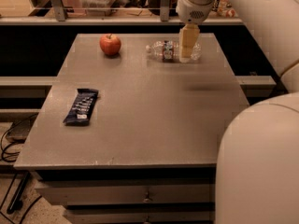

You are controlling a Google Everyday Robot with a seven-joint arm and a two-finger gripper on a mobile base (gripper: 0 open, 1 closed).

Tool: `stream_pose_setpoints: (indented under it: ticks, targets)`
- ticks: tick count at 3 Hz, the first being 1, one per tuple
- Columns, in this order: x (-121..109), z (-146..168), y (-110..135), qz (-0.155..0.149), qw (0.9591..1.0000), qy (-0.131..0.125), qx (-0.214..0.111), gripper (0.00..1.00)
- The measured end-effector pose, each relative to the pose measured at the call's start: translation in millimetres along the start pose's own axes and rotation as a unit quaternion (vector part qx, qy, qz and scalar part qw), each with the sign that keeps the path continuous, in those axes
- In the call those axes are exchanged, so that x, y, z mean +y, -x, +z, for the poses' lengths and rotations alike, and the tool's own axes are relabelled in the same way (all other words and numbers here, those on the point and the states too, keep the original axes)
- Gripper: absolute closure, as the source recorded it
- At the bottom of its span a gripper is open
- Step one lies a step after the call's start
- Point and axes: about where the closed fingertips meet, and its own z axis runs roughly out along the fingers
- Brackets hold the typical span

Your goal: Place water bottle upright

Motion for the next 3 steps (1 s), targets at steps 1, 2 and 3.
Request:
stream_pose_setpoints:
  ticks: [1, 2, 3]
  targets:
    - [-16.2, 30.9, -8.0, 0.018, 0.9988, -0.015, 0.043, 0.00]
    - [-25.7, 61.7, -14.5, 0.022, 0.9960, -0.019, 0.085, 0.00]
    - [-24.2, 98.1, -20.7, 0.006, 0.9926, 0.005, 0.121, 0.00]
